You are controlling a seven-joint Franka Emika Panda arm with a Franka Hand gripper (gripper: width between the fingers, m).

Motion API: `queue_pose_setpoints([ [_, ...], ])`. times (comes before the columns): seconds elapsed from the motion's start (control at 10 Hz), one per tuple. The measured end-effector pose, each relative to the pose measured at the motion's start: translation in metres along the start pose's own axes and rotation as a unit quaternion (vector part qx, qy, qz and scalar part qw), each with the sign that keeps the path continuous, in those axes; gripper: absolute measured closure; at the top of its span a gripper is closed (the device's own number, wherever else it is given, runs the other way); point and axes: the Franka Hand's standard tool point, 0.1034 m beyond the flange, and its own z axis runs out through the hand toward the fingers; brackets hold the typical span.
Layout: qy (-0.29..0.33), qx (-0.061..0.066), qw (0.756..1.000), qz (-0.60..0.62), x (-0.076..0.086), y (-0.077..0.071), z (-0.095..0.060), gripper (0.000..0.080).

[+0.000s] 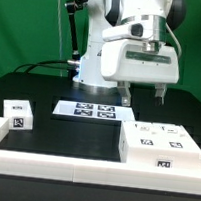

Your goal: Assemble cabinet

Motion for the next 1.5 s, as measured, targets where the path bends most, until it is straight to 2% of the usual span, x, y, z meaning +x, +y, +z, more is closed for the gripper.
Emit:
queue_pose_setpoints([
  [0.4,-0.001,0.001,0.995,0.1,0.0,0.0,0.001,0.0002],
  [0.6,-0.007,0.002,0.98,0.201,0.001,-0.008,0.005,0.0002],
  [0.8,-0.012,0.001,0.96,0.279,-0.006,-0.003,0.014,0.0002],
  [1.2,-0.01,0.007,0.961,0.277,-0.008,-0.031,0.041,0.0002],
  [1.4,-0.008,0.006,0.962,0.273,-0.016,-0.034,0.055,0.0002],
  [1.5,-0.006,0.006,0.962,0.272,-0.014,-0.034,0.053,0.0002],
])
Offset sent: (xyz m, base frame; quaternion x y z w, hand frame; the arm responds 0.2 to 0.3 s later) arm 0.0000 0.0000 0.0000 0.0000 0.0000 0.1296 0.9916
